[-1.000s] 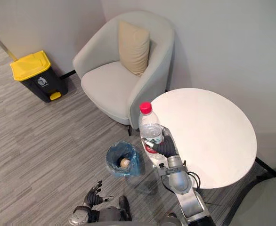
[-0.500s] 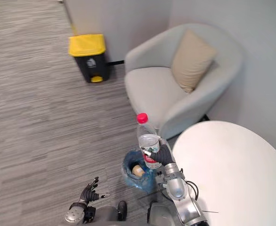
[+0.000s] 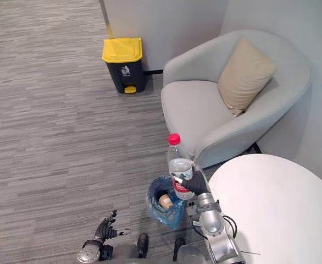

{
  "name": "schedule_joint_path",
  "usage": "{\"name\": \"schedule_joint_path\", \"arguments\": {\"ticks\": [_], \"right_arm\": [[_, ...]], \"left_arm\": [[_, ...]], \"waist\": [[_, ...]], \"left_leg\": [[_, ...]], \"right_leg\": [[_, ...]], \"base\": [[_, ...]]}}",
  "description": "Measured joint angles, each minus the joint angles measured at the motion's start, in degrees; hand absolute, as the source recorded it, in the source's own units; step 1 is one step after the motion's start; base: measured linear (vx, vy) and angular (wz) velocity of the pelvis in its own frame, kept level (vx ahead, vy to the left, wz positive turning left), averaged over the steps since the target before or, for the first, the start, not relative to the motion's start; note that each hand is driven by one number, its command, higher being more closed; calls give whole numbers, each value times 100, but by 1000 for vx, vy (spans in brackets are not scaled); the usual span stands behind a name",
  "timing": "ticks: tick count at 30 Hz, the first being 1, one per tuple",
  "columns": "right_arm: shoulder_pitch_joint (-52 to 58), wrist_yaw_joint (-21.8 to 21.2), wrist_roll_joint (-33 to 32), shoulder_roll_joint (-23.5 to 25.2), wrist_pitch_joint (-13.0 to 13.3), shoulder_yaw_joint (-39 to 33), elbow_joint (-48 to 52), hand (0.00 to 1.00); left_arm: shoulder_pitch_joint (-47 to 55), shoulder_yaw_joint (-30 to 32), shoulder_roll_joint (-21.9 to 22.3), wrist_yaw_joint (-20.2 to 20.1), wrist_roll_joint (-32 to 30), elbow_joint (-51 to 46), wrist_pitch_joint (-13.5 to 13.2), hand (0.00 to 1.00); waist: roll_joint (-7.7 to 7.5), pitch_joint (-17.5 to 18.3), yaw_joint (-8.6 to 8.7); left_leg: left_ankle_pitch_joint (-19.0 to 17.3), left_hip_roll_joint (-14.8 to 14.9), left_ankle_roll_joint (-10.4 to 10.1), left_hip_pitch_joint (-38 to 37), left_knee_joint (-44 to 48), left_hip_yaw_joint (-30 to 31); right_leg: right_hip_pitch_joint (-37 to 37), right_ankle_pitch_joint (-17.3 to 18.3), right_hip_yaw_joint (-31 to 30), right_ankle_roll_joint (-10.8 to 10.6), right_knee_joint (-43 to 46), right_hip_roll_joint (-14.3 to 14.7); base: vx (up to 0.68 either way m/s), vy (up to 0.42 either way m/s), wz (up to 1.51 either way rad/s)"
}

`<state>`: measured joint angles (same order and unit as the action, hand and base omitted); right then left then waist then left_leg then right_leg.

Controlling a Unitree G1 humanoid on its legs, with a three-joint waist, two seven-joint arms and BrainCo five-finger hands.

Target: Gather rubbish on tea table into small bin, then transfer packed bag to large trash can.

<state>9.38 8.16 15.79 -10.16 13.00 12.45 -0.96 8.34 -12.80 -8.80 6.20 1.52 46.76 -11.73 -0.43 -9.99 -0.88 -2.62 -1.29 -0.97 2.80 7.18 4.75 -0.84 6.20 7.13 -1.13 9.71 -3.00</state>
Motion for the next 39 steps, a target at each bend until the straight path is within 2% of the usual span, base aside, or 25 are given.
{"name": "schedule_joint_path", "arguments": {"ticks": [4,7,10,13,17,20,24,26,30,36,39], "right_arm": [[-381,-89,-183,-132,53,360,-235,100],[-1219,-96,-229,-392,51,686,-621,100],[-1799,-92,-231,-551,20,925,-874,100],[-2406,-67,-219,-665,-26,1194,-933,100],[-2874,-20,-205,-652,-69,1309,-932,100],[-3245,189,-160,-653,-111,1302,-992,100],[-3993,440,8,-664,-274,1213,-1487,100],[-4284,485,60,-672,-335,1136,-1665,100],[-4927,690,59,-757,-437,964,-2100,100],[-5511,849,-35,-1012,-481,671,-2763,100],[-5696,917,-183,-1143,-489,535,-3110,100]], "left_arm": [[-120,10,-51,2,1,63,2,0],[-496,28,-82,22,7,107,8,0],[-759,144,-83,43,39,78,6,0],[-989,212,-78,169,217,-201,7,0],[-1246,224,-37,274,311,-591,-9,0],[-1576,223,34,300,392,-712,-30,0],[-2003,264,139,408,491,-1019,-104,0],[-2140,382,188,414,516,-1102,-145,0],[-2329,464,184,435,569,-1279,-148,0],[-2565,552,196,433,678,-1409,-197,0],[-2611,610,201,430,694,-1463,-226,0]], "waist": [[48,-130,-5],[172,-627,-14],[258,-904,-28],[338,-1202,-154],[337,-1355,-198],[349,-1443,-222],[346,-1568,-316],[341,-1723,-311],[340,-1800,-326],[338,-1864,-363],[335,-1875,-449]], "left_leg": [[36,14,-32,420,88,1],[15,9,-2,1135,538,-109],[16,89,1,1659,823,-422],[-3,236,28,2415,1391,-752],[-41,315,84,3085,1782,-889],[-44,434,89,3642,2011,-1070],[-89,501,159,4502,2456,-1102],[-130,499,214,4758,2641,-1116],[-168,502,254,5552,3001,-1118],[-205,486,311,6280,3424,-1072],[-202,482,303,6519,3520,-1056]], "right_leg": [[-432,-6,62,31,289,-3],[-1217,58,34,67,915,-68],[-1848,151,58,85,1368,-169],[-2606,293,38,73,1962,-223],[-3261,350,50,100,2360,-271],[-3799,357,69,96,2575,-311],[-4607,368,77,129,2958,-347],[-4851,426,87,134,3156,-397],[-5595,477,85,127,3510,-461],[-6279,604,96,113,3949,-530],[-6539,633,100,141,4107,-554]], "base": [[-175,-20,8],[-247,-3,0],[-235,-17,16],[-184,-34,1],[-124,-13,5],[-78,-1,5],[-53,11,2],[-22,8,11],[-6,6,4],[8,2,7],[-16,-17,5]]}}
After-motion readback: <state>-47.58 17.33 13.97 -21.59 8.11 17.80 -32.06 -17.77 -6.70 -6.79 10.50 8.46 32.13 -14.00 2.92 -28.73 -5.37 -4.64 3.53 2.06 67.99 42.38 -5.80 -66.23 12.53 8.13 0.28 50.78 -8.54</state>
